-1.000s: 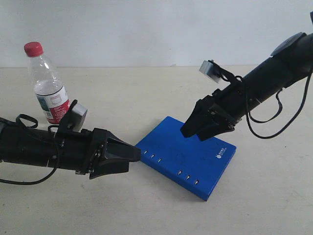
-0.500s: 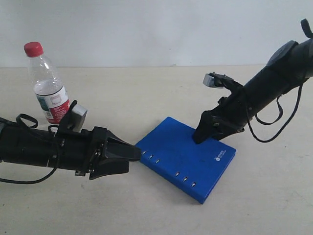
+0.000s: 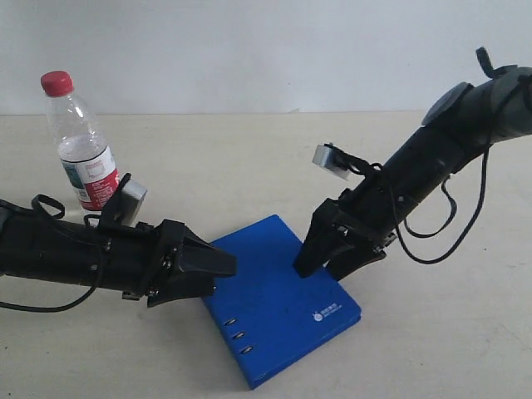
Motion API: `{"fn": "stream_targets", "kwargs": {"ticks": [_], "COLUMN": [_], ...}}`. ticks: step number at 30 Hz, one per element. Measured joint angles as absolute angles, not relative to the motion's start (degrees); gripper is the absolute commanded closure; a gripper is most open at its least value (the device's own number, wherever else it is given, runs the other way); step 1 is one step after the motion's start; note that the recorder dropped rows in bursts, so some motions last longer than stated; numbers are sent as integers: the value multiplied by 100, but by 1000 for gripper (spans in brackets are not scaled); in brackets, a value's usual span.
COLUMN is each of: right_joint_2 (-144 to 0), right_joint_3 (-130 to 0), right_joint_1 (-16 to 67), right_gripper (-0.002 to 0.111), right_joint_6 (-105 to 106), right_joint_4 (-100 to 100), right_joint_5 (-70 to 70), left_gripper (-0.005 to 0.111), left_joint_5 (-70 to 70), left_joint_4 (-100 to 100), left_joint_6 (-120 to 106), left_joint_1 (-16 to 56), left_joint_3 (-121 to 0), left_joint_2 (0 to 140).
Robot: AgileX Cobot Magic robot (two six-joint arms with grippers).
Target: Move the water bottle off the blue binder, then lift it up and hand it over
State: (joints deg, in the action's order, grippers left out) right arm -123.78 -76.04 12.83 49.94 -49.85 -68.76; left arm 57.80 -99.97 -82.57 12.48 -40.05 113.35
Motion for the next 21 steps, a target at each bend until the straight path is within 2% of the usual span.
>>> {"fn": "stream_targets", "kwargs": {"ticks": [4,6,10,13,21], "right_joint_2": [-12378,-12378,-12391,-12395,-12395], "right_joint_3": [-7604,-7604,-7604,-7600,-7600], "right_joint_1": [1635,1759,1829,1829,1829], "right_gripper": [40,44,74,90,82], "right_joint_6": [5164,5275,5418,5475,5638], "right_joint_4": [-5036,-5181,-5314,-5304,-5688], "right_joint_5": [-6887,-6898,-6885,-6841,-6840], "left_gripper": [46,46,46,46,46], "left_joint_5": [5582,5461,5395,5406,5598], "left_joint_4": [-9997,-9997,-9997,-9997,-10040], "left_joint_6": [-8077,-8026,-8001,-8001,-8062], "left_joint_1": [1248,1248,1248,1248,1248], "left_joint_3": [-4005,-4005,-4005,-4009,-4018], "left_joint_2": [11335,11335,11335,11335,11325]}}
